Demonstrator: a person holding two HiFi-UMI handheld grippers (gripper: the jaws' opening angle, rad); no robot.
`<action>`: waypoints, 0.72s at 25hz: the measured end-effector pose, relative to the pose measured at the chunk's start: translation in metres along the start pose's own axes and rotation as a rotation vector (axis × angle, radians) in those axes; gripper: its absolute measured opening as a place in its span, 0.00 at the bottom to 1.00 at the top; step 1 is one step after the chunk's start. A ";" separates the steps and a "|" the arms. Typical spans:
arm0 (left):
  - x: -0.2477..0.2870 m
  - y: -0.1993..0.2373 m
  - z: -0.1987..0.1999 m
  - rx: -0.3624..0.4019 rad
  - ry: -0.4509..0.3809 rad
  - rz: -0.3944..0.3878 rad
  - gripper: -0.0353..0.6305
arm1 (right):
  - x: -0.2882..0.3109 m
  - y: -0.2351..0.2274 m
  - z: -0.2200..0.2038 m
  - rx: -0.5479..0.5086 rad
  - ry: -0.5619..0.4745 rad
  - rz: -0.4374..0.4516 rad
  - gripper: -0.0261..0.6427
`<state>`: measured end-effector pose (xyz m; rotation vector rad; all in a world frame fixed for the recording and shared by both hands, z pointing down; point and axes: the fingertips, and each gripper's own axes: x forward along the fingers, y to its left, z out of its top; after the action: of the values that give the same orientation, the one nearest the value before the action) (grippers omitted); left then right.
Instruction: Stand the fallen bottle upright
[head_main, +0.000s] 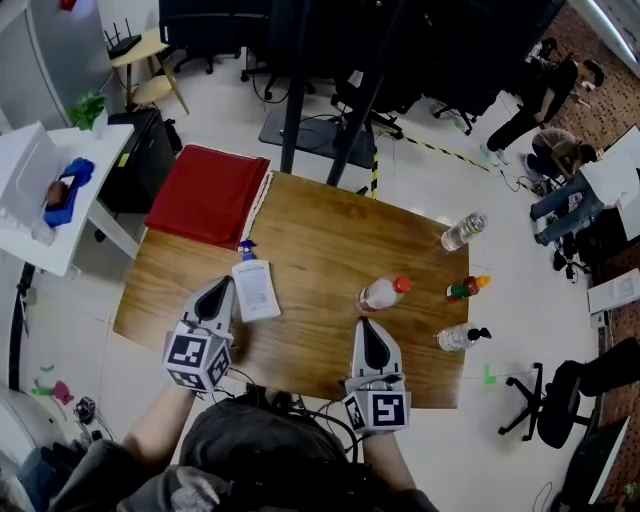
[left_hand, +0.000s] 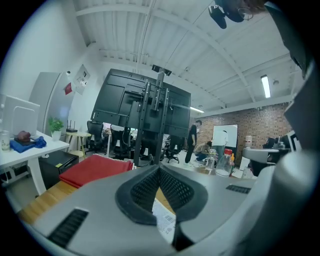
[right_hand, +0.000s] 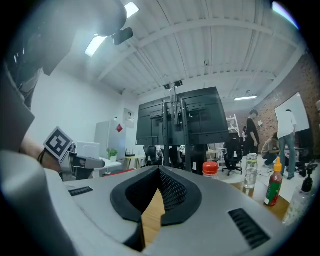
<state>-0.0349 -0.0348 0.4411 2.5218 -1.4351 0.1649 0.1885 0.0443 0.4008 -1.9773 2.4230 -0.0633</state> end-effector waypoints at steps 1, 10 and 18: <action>0.002 0.003 0.000 -0.003 0.003 -0.004 0.07 | 0.005 0.004 0.001 -0.004 -0.002 0.002 0.04; 0.034 0.029 0.006 -0.002 0.028 -0.046 0.07 | 0.044 0.014 0.011 -0.011 -0.024 -0.048 0.04; 0.084 0.039 -0.024 -0.003 0.178 -0.031 0.12 | 0.062 0.007 0.000 -0.002 0.023 -0.040 0.04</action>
<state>-0.0249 -0.1179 0.4881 2.4552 -1.3257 0.3709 0.1693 -0.0150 0.4018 -2.0378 2.3977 -0.0848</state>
